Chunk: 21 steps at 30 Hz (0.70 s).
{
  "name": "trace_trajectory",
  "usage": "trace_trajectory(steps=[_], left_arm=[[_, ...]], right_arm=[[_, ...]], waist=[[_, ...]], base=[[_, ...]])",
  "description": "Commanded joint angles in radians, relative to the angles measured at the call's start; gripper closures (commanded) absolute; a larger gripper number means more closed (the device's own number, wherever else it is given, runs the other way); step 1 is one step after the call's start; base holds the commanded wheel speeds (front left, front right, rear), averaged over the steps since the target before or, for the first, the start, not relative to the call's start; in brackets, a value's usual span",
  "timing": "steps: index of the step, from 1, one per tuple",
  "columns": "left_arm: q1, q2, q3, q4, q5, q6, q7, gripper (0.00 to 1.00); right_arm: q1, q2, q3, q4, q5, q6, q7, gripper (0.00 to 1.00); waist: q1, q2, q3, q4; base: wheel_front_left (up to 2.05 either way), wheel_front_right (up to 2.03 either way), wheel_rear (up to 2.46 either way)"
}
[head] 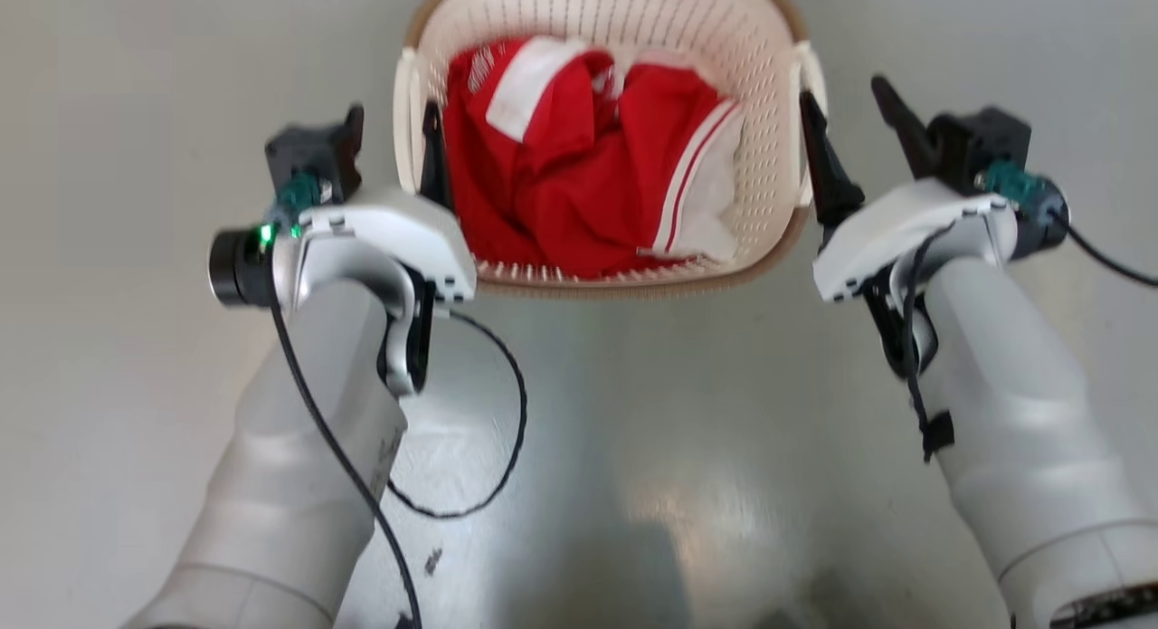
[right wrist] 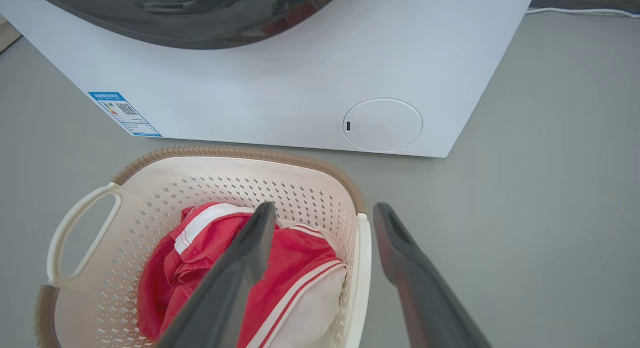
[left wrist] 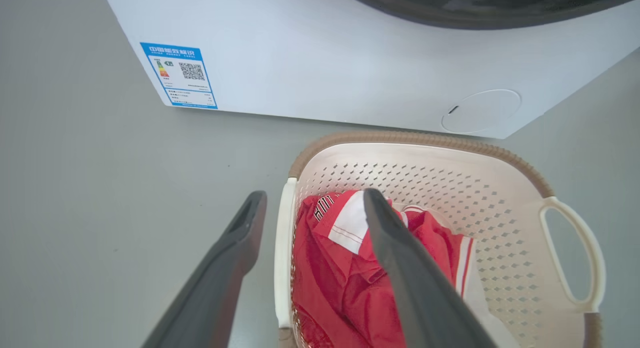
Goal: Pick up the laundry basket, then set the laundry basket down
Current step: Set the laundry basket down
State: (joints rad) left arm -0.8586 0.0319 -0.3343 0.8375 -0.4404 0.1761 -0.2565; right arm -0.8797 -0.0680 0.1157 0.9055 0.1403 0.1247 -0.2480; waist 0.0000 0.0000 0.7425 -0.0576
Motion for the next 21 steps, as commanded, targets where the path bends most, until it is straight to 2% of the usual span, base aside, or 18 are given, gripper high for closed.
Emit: trace_trajectory(steps=[1,15,21], left_arm=[[0.046,0.018,0.027,-0.030,0.001,-0.006,-0.005,0.00],[0.357,0.018,0.102,-0.193,0.005,-0.072,-0.005,0.00],[0.482,0.018,0.154,-0.258,0.032,-0.101,-0.005,0.00]], right_arm=[[0.058,0.018,0.007,-0.027,-0.009,0.006,-0.014,0.00],[0.366,0.018,-0.102,-0.173,-0.105,0.006,-0.014,0.00],[0.498,0.018,-0.093,-0.279,-0.098,0.006,-0.014,0.00]], waist=[[0.0000,0.0000,-0.088,0.002],[0.0000,0.0000,-0.443,0.022],[0.0000,0.0000,-0.548,0.018]], base=[[0.00,0.00,0.00],[0.00,0.00,0.00],[0.00,0.00,0.00]])
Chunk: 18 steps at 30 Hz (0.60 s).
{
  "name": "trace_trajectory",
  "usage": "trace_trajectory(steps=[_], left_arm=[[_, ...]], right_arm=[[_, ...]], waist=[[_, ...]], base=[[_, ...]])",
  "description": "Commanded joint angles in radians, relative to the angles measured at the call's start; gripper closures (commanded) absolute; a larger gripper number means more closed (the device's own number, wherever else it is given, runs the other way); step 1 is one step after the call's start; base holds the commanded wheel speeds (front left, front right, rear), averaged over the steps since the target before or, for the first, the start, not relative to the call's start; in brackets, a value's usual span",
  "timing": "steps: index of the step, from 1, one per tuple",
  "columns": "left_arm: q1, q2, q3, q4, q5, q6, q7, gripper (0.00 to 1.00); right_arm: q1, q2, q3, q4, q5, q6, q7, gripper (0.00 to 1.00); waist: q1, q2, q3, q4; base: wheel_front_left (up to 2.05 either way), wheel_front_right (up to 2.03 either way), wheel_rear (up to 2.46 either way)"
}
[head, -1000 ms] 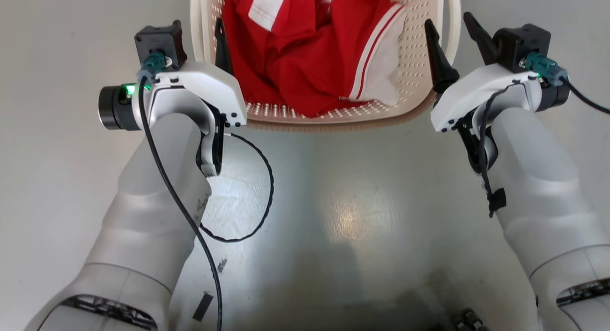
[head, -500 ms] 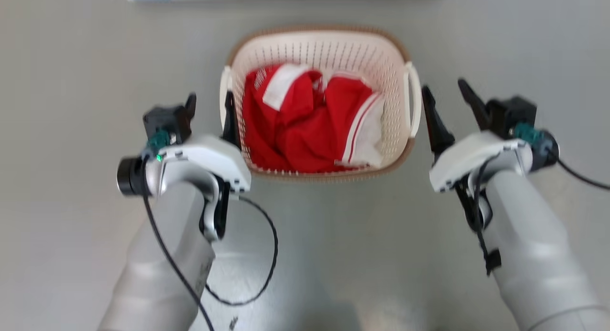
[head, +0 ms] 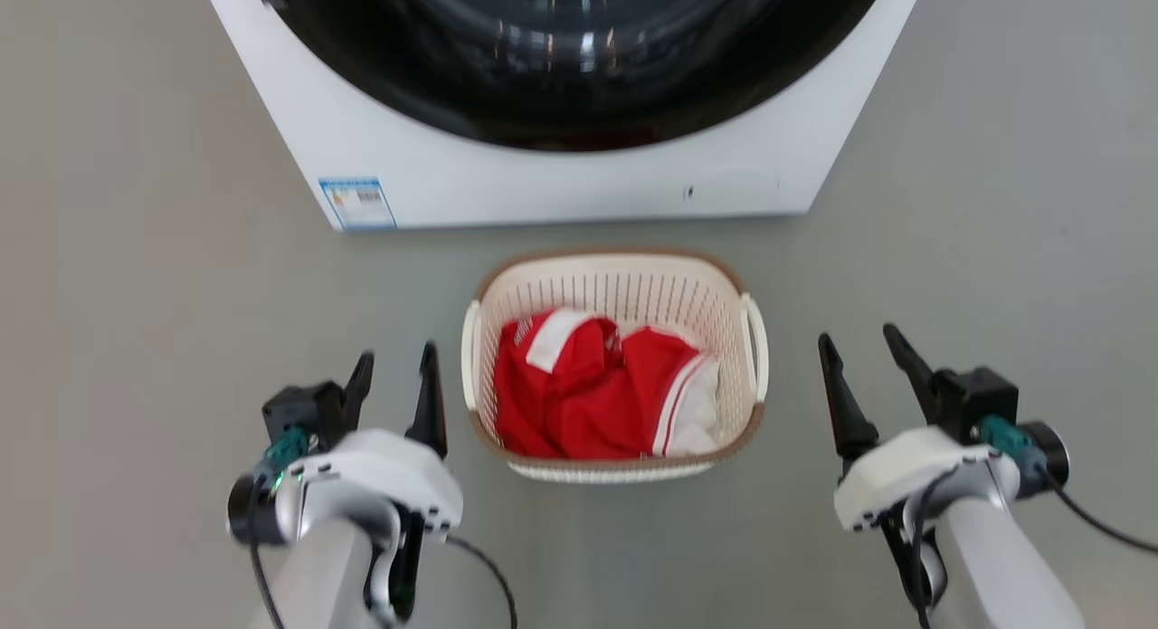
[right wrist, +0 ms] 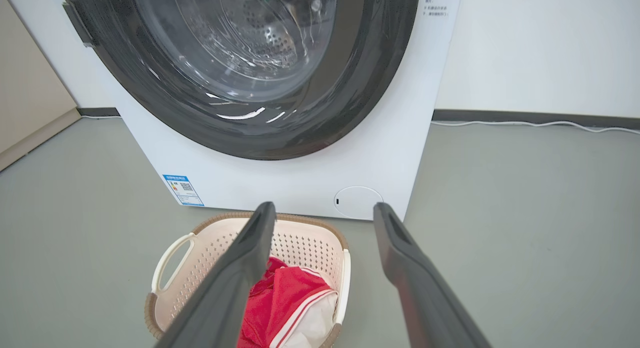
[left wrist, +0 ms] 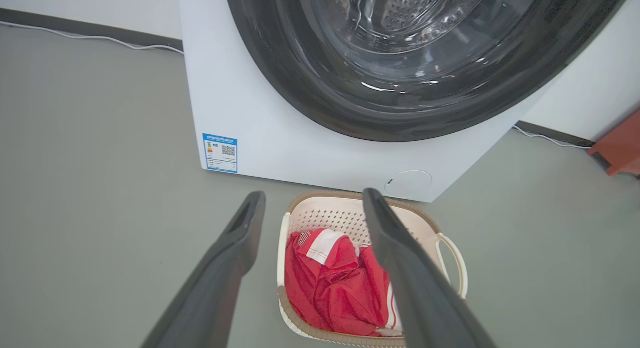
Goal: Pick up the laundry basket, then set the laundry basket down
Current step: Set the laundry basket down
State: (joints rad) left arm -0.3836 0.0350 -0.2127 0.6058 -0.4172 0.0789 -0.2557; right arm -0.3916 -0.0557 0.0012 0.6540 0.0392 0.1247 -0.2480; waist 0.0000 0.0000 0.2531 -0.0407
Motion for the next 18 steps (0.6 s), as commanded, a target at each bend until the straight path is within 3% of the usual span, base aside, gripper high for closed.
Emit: trace_trajectory(steps=[1,12,18], left_arm=[[0.028,0.015,0.043,-0.035,0.013,-0.009,-0.006,0.00],[0.225,0.015,0.108,-0.127,0.040,-0.065,-0.006,0.00],[0.322,0.015,0.146,-0.187,0.077,-0.066,-0.006,0.00]], right_arm=[[0.031,0.005,0.023,-0.049,0.004,0.006,-0.014,0.00],[0.236,0.005,0.004,-0.225,-0.003,0.006,-0.014,0.00],[0.331,0.005,-0.028,-0.320,-0.014,0.006,-0.014,0.00]], waist=[[0.0000,0.0000,-0.074,0.000],[0.0000,0.0000,-0.217,0.006],[0.0000,0.0000,-0.265,0.005]], base=[[0.00,0.00,0.00],[0.00,0.00,0.00],[0.00,0.00,0.00]])
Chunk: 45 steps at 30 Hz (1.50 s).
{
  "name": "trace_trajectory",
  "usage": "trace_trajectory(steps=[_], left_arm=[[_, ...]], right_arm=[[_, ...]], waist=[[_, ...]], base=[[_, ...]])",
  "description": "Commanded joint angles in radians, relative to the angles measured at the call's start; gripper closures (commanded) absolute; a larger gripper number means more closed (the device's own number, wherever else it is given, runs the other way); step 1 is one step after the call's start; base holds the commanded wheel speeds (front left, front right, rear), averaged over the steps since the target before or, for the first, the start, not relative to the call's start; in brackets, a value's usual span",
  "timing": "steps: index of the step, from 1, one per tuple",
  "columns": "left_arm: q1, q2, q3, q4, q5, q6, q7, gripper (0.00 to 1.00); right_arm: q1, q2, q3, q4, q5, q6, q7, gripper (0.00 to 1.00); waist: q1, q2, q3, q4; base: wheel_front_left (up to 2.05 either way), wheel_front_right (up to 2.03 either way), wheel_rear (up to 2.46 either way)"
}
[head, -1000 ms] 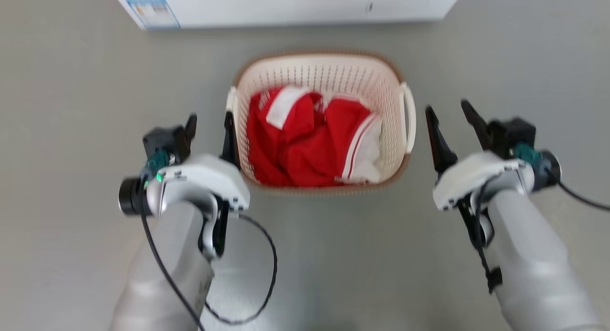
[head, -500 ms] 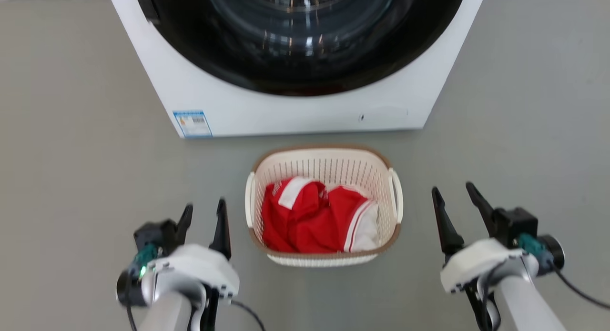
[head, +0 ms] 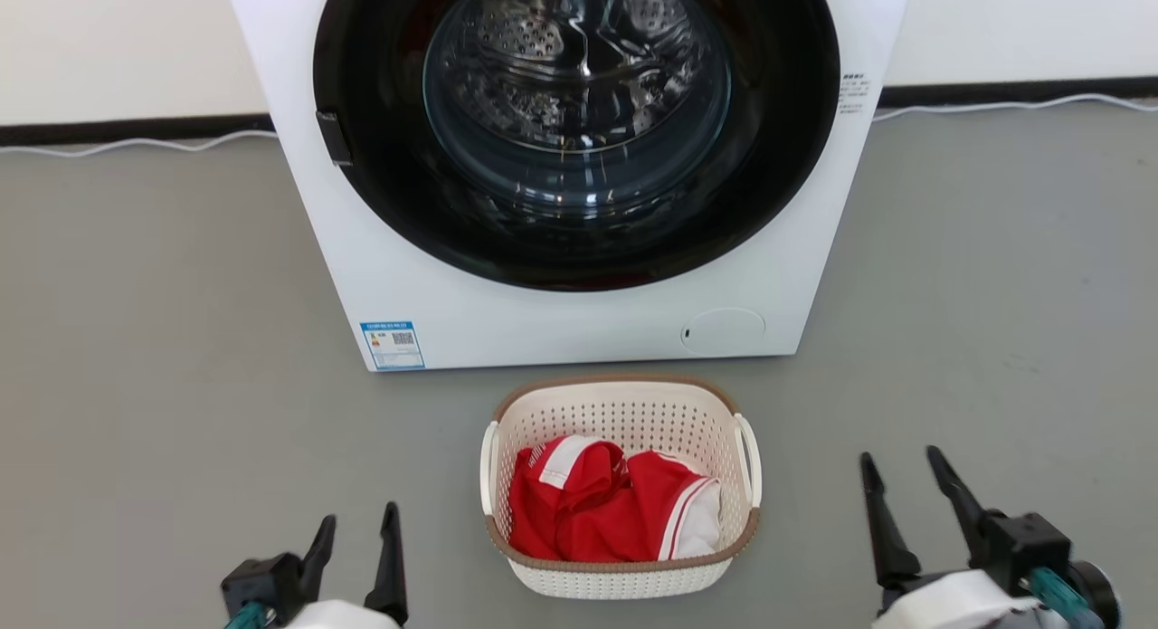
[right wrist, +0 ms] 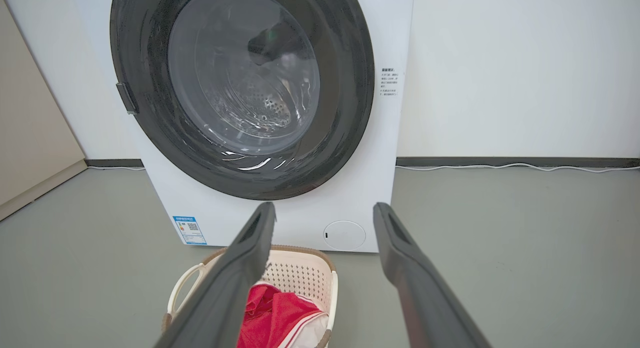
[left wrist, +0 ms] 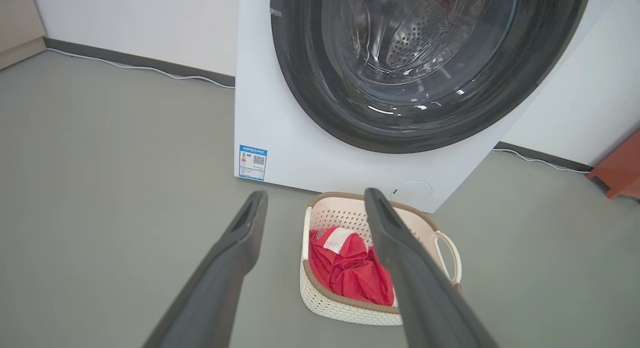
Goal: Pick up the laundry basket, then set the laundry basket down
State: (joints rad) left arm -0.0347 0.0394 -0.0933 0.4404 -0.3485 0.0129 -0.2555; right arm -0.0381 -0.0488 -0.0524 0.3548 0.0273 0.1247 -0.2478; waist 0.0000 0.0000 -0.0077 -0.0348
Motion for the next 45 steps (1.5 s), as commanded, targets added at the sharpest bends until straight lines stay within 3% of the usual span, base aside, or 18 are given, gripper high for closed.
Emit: trace_trajectory(steps=[1,6,7,14,18,22,45], left_arm=[[-0.002,0.011,0.045,-0.045,0.017,0.000,-0.006,0.00],[0.047,0.011,0.083,-0.107,0.029,-0.002,-0.006,0.00],[0.073,0.001,0.055,-0.085,0.019,0.000,0.000,1.00],[0.095,-0.009,0.059,-0.028,-0.007,-0.003,0.010,1.00],[0.090,-0.008,0.064,-0.035,-0.048,-0.007,0.022,1.00],[0.085,-0.008,0.069,-0.042,-0.099,-0.013,0.036,1.00],[0.053,-0.004,0.096,-0.074,-0.334,-0.039,0.102,1.00]], right_arm=[[0.001,-0.001,0.010,-0.047,0.000,0.006,-0.014,0.00],[0.045,-0.001,-0.013,-0.087,0.005,0.006,-0.014,0.00],[0.063,0.003,-0.038,-0.057,0.001,0.000,0.000,1.00],[0.075,0.005,-0.044,0.003,0.030,-0.001,0.013,1.00],[0.070,0.005,-0.045,-0.002,0.081,-0.001,0.025,1.00],[0.067,0.005,-0.043,-0.008,0.145,0.000,0.037,1.00],[0.041,0.004,-0.044,-0.031,0.436,0.001,0.101,1.00]], waist=[[0.0000,0.0000,-0.014,0.000],[0.0000,0.0000,-0.030,-0.004],[0.0000,0.0000,-0.030,-0.003],[0.0001,0.0000,-0.030,-0.002],[0.0022,0.0000,-0.031,-0.001],[0.0001,0.0000,-0.028,0.001],[0.0000,0.0000,-0.019,0.007]], base=[[0.00,0.00,0.00],[0.00,0.00,0.00],[0.00,0.00,0.00],[0.00,0.00,0.00],[0.00,0.00,0.00],[0.00,0.00,0.00],[0.00,0.00,0.00]])
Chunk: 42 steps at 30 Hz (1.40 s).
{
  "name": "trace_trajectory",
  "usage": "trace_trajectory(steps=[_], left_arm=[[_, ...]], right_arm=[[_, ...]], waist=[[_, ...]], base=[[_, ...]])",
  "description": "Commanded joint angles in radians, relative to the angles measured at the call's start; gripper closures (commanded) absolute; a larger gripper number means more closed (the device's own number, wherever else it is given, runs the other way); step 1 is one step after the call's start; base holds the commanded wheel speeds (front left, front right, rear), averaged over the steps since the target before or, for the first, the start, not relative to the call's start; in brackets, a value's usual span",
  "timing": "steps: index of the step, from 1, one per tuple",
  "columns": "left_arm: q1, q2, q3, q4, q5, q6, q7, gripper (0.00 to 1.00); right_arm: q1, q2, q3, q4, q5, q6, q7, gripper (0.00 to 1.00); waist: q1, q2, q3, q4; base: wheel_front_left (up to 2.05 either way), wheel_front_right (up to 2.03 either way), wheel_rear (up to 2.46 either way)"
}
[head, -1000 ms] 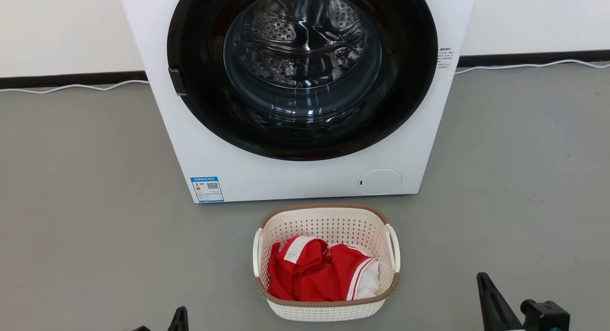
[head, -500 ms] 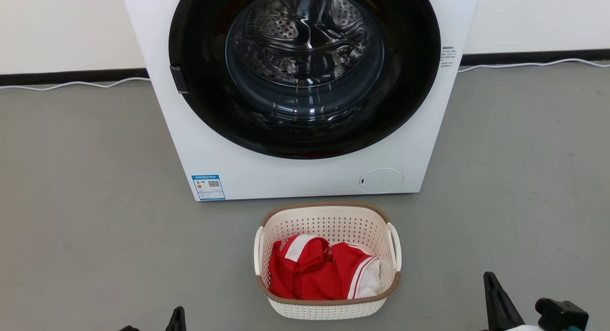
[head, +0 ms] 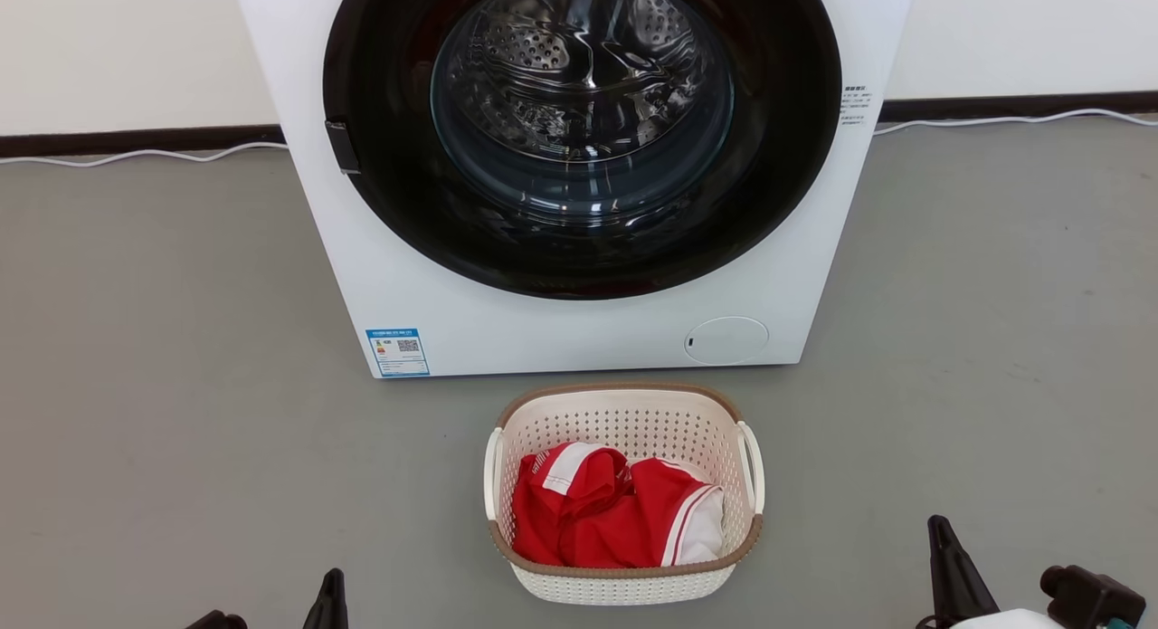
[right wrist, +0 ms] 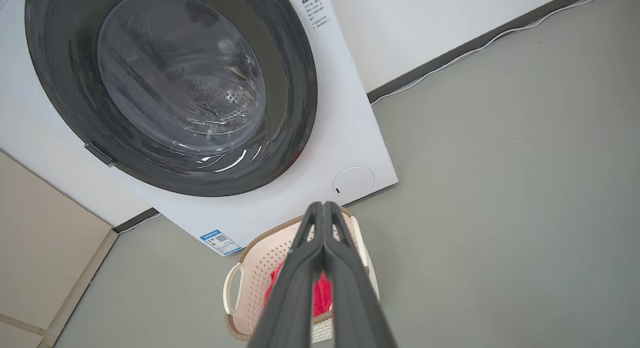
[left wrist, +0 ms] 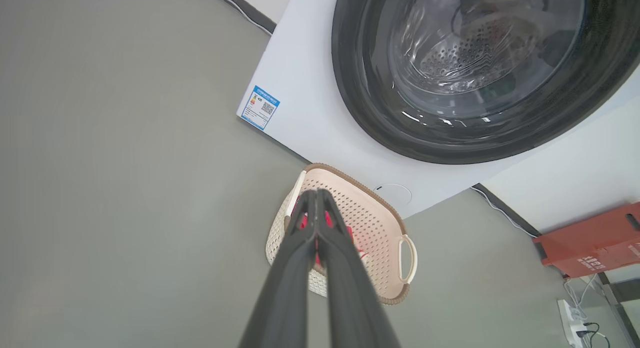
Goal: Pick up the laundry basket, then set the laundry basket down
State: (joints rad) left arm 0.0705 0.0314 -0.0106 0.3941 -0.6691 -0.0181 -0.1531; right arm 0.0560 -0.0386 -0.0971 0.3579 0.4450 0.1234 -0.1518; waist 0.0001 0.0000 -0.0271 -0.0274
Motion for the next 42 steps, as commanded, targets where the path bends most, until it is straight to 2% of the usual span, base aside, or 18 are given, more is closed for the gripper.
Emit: trace_trajectory(steps=[1,42], left_arm=[[-0.054,0.004,0.014,-0.029,-0.024,-0.009,0.003,1.00],[-0.111,0.011,0.065,-0.084,-0.443,-0.057,0.123,1.00]], right_arm=[[-0.055,-0.007,0.000,-0.035,0.031,0.002,0.007,1.00],[-0.105,-0.009,-0.007,-0.071,0.549,0.005,0.125,1.00]], waist=[[-0.0001,0.0000,0.000,0.000],[-0.0001,0.0000,0.014,0.013]], base=[[0.00,0.00,0.00],[0.00,0.00,0.00]])
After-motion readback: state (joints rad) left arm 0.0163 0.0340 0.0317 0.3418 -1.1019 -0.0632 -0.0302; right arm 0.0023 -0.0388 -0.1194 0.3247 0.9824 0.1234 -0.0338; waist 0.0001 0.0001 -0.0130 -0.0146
